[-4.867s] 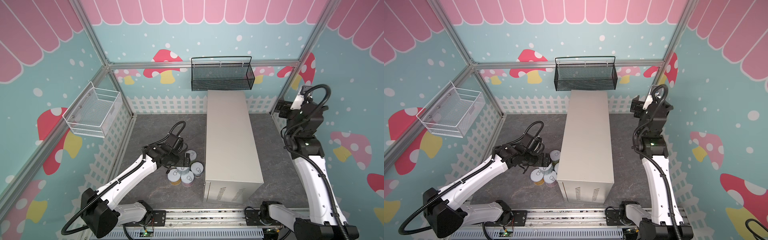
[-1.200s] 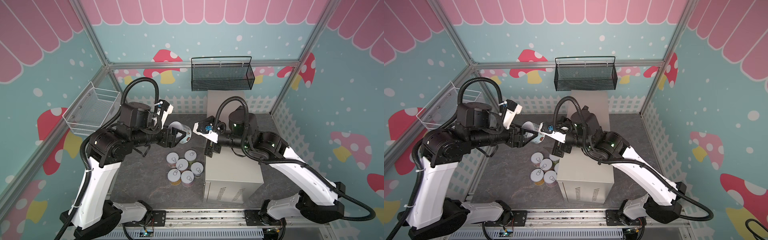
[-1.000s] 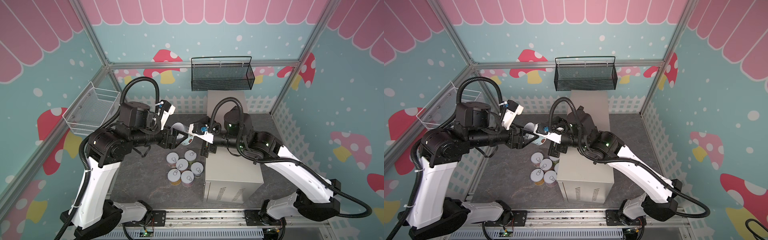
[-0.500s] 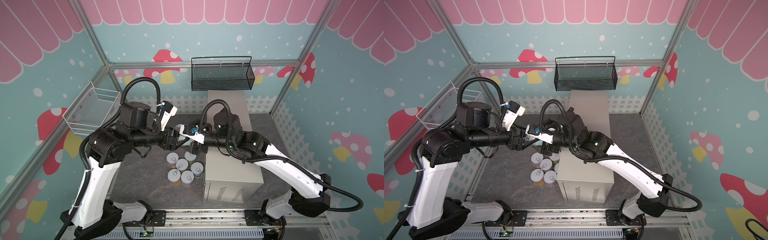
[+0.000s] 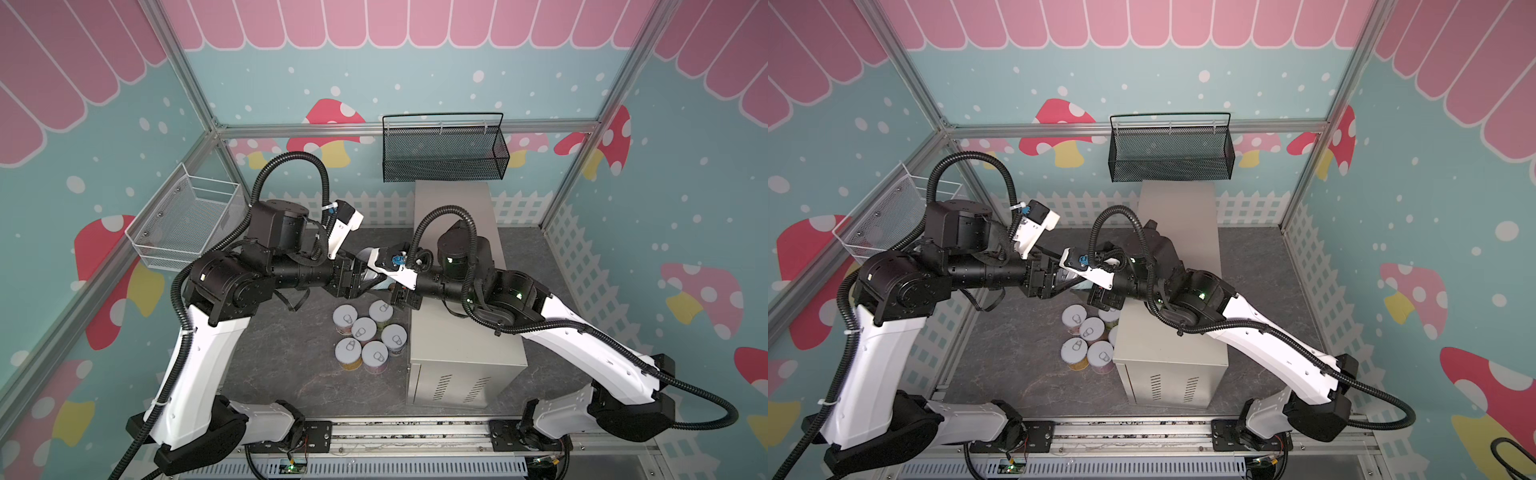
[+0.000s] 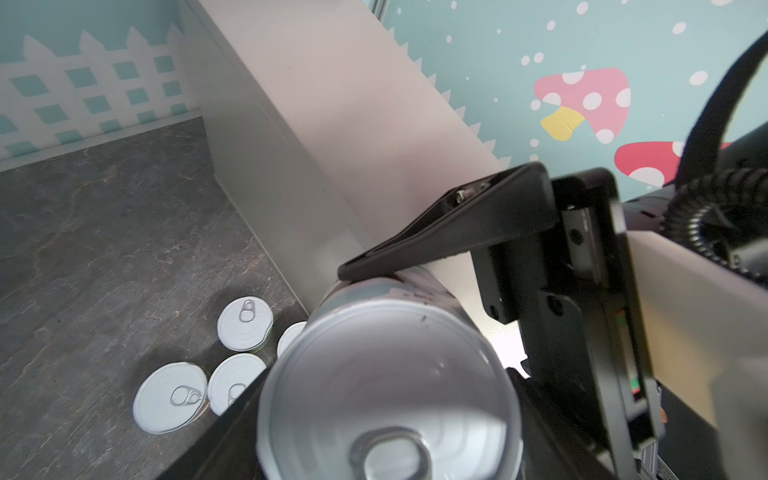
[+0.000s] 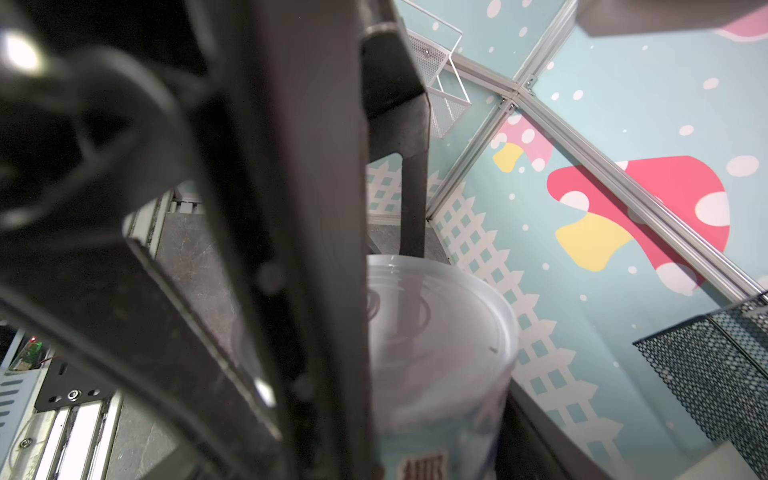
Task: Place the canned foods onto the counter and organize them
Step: 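Grasp the can with the right gripper and open the left gripper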
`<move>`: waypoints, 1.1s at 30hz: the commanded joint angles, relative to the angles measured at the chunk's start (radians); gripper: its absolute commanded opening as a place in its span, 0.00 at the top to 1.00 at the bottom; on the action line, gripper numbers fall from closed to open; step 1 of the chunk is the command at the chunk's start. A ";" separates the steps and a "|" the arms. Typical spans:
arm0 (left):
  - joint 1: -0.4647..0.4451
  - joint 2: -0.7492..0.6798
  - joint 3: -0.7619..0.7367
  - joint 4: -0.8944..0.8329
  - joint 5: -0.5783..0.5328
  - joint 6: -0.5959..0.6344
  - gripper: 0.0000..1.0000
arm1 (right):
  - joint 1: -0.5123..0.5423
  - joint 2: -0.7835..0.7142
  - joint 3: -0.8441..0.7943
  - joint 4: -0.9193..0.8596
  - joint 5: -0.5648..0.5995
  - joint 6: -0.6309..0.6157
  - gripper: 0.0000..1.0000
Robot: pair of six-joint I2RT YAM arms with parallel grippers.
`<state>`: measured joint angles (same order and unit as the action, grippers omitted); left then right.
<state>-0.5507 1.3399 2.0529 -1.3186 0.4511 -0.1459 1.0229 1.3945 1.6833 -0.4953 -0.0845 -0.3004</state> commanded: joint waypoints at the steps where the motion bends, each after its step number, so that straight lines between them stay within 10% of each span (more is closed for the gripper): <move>1: -0.023 0.007 0.009 0.114 0.122 -0.021 0.12 | 0.001 -0.047 -0.048 0.084 0.074 0.013 0.36; 16: 0.087 -0.024 -0.056 0.271 0.036 -0.133 0.01 | -0.096 -0.246 -0.265 0.158 0.299 0.184 0.37; 33: 0.160 -0.186 -0.406 0.439 -0.083 -0.082 0.01 | -0.480 -0.243 -0.393 0.284 0.067 0.247 0.29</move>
<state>-0.4187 1.1667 1.7012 -0.9276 0.4126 -0.2501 0.5652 1.1370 1.2953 -0.2817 0.0563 -0.0540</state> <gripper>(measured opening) 0.992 0.752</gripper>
